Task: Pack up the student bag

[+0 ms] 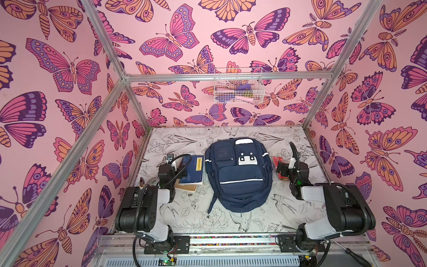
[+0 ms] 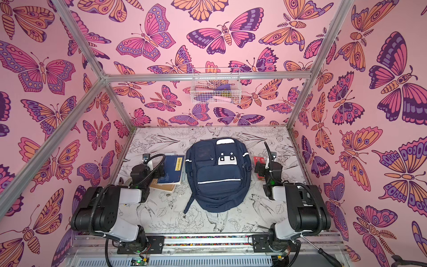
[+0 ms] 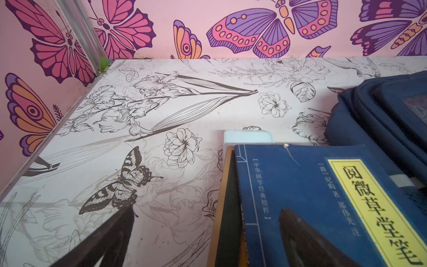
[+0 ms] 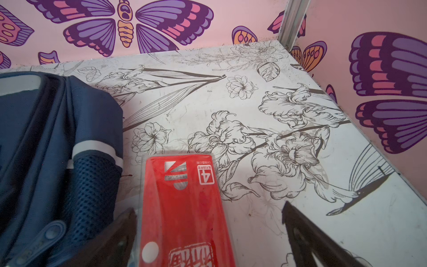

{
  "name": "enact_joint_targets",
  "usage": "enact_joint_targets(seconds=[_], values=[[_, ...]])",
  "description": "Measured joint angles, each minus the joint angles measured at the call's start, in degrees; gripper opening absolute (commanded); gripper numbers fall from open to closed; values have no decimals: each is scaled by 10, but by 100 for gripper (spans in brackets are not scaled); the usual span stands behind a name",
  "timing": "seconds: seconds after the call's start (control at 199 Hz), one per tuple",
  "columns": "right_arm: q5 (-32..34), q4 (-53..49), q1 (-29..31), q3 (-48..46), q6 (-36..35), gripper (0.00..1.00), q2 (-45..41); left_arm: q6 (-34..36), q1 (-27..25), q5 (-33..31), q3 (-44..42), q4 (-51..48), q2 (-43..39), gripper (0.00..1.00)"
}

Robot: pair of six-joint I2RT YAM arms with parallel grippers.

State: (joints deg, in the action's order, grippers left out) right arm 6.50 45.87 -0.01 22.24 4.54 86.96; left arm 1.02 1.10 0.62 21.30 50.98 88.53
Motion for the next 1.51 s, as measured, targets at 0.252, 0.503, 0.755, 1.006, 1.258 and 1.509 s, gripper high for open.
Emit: enact_joint_targets(seconds=[0.252,0.503,0.755,1.006,1.258,1.509], values=[[0,0,0,0,0,99,0,0,-1,-3,0,0,0,100],[0,0,0,0,0,99,0,0,-1,-6,0,0,0,100],[12,-11,4,1,-1,99,-12,0,-5,-19,2,-14,-6,100],[107,-445,58,285,179,100,-201,-99,-25,-79,254,-351,-134,96],[43,-732,47,335,358,100,-150,-174,-262,-9,406,-503,-125,89],[70,-961,96,342,388,99,-177,-71,-548,-6,428,-662,33,89]])
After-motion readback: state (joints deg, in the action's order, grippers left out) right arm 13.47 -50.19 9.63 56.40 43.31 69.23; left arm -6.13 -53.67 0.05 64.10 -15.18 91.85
